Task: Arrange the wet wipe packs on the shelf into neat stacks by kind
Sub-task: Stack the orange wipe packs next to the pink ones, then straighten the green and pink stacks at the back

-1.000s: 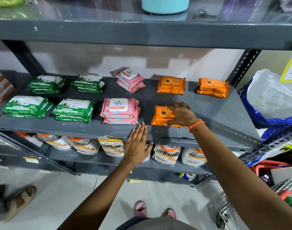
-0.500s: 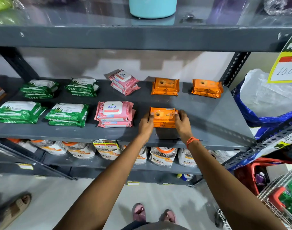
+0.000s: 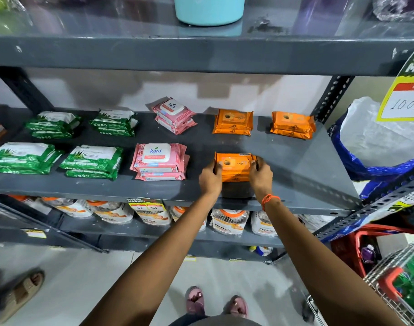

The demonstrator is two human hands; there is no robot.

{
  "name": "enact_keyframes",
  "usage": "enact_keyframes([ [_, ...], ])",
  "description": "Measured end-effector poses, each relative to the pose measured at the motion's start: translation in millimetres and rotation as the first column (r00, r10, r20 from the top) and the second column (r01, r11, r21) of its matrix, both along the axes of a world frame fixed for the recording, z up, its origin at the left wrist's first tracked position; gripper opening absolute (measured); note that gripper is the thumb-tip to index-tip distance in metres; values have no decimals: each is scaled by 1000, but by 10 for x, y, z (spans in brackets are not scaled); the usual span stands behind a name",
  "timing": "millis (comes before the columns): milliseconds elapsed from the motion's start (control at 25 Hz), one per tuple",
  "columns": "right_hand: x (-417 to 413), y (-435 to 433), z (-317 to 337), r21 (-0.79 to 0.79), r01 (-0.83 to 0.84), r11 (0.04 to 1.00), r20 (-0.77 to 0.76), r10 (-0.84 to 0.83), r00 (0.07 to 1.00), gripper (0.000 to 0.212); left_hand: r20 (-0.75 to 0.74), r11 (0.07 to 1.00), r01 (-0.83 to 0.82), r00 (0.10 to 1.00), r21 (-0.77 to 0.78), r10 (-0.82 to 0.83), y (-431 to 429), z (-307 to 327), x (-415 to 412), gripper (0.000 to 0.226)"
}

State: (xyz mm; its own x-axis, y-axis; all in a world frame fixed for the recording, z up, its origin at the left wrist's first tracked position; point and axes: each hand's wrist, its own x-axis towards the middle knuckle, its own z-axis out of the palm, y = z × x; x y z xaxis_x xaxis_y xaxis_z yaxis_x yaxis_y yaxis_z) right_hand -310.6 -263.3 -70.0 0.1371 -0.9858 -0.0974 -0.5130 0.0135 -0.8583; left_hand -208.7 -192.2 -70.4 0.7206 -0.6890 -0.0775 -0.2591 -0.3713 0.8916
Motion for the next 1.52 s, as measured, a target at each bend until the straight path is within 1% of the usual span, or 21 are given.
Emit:
enact_keyframes([
  [80,38,33,87,-145,-74,987,-209,42,977,43,53,1000,-10,999,-9,11,55,94,30,39],
  [120,101,75,144,-236,-122,964,-263,58,963,47,123,999,-7,992,-38,12,100,155,64,42],
  [240,440,248,261,-423,-242,873,-233,154,960,54,388,980,40,921,-197,40,303,354,258,43],
  [320,800,404,296,-322,-321,891,-159,283,946,45,476,961,18,872,-275,120,489,424,589,44],
  [400,1134,528,321,-90,-409,908,-42,407,912,38,485,947,-89,842,-310,238,669,379,1013,46],
  [440,1291,591,310,-5,-402,915,38,402,915,37,440,940,-153,853,-305,281,765,336,1247,47],
  [520,1490,688,277,158,-313,936,186,283,941,43,258,951,-228,925,-208,279,894,221,1589,51],
  [600,1620,810,231,293,-237,926,280,154,947,52,-29,981,-192,981,-35,191,923,105,1778,49],
  [680,1690,888,210,296,-197,935,309,101,946,53,-254,992,-127,959,25,129,886,80,1829,45],
  [720,1699,911,224,280,-179,943,323,83,943,52,-293,994,-113,950,9,110,865,81,1833,44],
  [880,1608,948,267,279,-152,948,389,34,921,51,-285,997,-78,956,-20,69,771,45,1795,43],
  [960,1586,945,273,293,-153,944,347,44,937,52,-280,997,-80,957,-3,76,768,8,1815,43],
  [1000,1588,955,288,258,-118,959,271,45,962,54,-279,996,-87,957,-4,82,790,10,1812,43],
  [1080,1634,961,334,31,-7,1000,8,6,1000,57,-203,995,-96,975,-31,88,866,105,1807,43],
  [1120,1691,995,384,-122,8,992,-94,-20,995,56,-91,993,-97,992,-62,92,919,166,1836,44],
  [1160,1771,1045,451,-253,-17,967,-129,-17,992,53,50,990,-89,994,-106,95,978,215,1887,44],
  [1240,1992,1177,575,-392,-114,913,-68,94,993,47,276,976,-78,952,-205,135,1120,286,2065,44],
  [1320,2262,1295,598,-371,-211,904,36,241,970,41,398,953,-172,879,-250,263,1267,253,2375,44],
  [1400,2558,1423,531,-220,-348,911,109,377,920,38,439,924,-322,813,-207,381,1444,170,2750,44],
  [1440,2693,1483,472,-121,-424,897,114,437,892,40,413,913,-377,814,-158,408,1529,136,2913,45],
  [1520,2919,1555,344,65,-507,860,48,504,862,53,253,905,-424,873,-33,418,1644,108,3131,48],
])
